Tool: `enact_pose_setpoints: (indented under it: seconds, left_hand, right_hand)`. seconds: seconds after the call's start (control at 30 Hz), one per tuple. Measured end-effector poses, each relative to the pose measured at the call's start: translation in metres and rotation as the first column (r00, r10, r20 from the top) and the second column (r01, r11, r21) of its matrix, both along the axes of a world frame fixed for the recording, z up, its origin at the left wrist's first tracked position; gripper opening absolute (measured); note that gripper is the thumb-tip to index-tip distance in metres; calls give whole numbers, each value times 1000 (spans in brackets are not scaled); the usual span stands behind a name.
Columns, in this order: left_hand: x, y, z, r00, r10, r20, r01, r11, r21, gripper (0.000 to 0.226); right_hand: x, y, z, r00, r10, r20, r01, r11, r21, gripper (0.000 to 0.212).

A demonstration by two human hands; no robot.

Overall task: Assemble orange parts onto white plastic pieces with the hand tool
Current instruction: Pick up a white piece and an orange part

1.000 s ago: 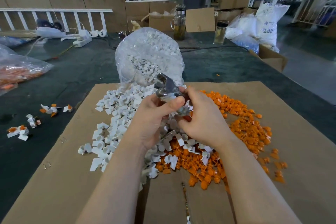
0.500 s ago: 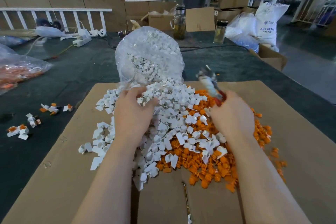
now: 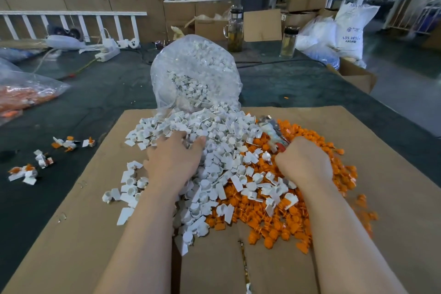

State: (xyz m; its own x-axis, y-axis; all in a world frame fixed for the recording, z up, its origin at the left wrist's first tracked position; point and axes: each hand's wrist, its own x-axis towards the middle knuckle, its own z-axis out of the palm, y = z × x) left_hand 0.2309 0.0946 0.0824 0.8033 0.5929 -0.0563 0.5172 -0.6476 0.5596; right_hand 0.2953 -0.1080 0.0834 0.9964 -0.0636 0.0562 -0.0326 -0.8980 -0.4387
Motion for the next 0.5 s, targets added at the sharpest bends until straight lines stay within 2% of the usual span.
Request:
enact_pose_setpoints:
  seconds: [0.1, 0.17, 0.3, 0.37, 0.5]
  left_hand:
    - [1, -1, 0, 986, -55, 158, 59, 998, -23, 41]
    - [2, -3, -1, 954, -111, 280, 123, 992, -25, 24]
    - [4, -8, -3, 929, -162, 334, 157, 987, 42, 21]
    - [4, -9, -3, 926, -152, 345, 140, 988, 60, 17]
    - [3, -11, -1, 904, -98, 416, 102, 995, 11, 10]
  right_hand:
    - [6, 7, -9, 998, 62, 2, -62, 994, -87, 16]
    - [8, 11, -10, 995, 93, 32, -91, 994, -63, 18]
    - [10, 12, -14, 994, 97, 56, -95, 994, -46, 15]
    - [10, 12, -13, 993, 99, 58, -96, 994, -55, 23]
    - [11, 12, -13, 992, 114, 62, -114, 993, -2, 20]
